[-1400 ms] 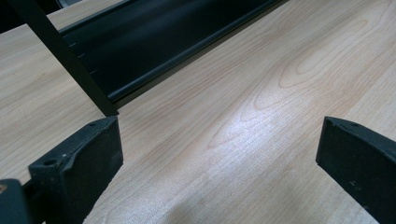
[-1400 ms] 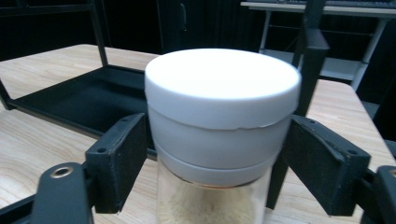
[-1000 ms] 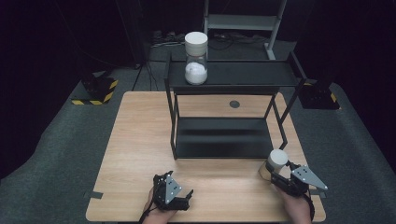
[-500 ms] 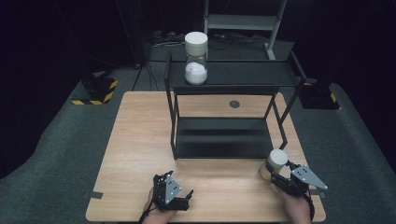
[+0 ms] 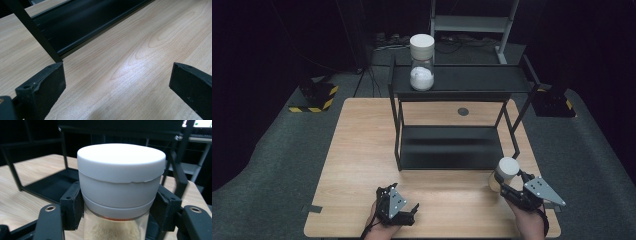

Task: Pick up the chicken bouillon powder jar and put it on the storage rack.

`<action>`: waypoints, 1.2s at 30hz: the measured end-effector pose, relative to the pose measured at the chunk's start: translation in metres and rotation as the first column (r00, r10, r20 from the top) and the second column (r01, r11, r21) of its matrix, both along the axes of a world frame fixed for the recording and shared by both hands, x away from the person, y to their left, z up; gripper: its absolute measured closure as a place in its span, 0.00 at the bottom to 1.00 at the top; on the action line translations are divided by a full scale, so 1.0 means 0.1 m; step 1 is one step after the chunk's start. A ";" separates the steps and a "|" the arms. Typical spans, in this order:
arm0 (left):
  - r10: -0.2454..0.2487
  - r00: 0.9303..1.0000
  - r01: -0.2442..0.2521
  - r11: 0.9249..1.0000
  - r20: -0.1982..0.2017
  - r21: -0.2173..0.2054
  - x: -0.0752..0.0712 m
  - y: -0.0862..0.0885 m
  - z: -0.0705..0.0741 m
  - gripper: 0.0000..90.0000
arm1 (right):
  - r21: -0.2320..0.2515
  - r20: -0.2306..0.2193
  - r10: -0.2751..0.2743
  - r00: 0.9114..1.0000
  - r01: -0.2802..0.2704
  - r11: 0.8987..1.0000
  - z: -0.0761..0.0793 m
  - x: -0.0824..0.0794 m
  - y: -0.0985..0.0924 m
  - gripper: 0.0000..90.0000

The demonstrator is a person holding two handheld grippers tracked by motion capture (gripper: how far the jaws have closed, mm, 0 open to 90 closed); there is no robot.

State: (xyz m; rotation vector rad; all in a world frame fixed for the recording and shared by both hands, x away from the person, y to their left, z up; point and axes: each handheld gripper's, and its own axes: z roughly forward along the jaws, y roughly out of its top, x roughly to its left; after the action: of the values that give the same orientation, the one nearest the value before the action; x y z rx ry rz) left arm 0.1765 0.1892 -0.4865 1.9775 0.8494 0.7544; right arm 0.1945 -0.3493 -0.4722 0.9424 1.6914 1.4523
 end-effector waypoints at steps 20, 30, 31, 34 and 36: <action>-0.006 1.000 0.006 1.000 0.000 -0.022 0.00 0.04 -0.01 0.01 | 0.053 0.048 0.100 0.994 -0.103 0.993 0.39 0.06 0.36 0.38; -0.012 1.000 0.012 1.000 0.000 -0.024 0.01 0.05 -0.01 0.01 | 0.066 0.054 0.109 0.993 -0.112 0.992 0.62 0.17 0.41 0.38; -0.013 1.000 0.013 1.000 -0.001 -0.027 0.01 0.06 -0.01 0.01 | 0.066 0.054 0.109 0.993 -0.112 0.992 0.62 0.17 0.41 0.38; -0.014 1.000 0.014 0.999 -0.004 -0.036 0.01 0.07 -0.01 0.01 | 0.071 0.054 0.101 0.993 -0.104 0.992 0.69 0.21 0.41 0.38; -0.016 1.000 0.016 0.999 -0.003 -0.036 0.01 0.08 -0.02 0.01 | 0.075 0.053 0.099 0.994 -0.103 0.992 0.71 0.23 0.41 0.38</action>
State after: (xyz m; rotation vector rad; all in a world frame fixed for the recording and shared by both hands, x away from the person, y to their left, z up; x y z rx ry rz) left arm 0.1779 0.1968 -0.4880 1.9522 0.8428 0.7221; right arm 0.2171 -0.3085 -0.4016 0.8659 1.6786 1.6050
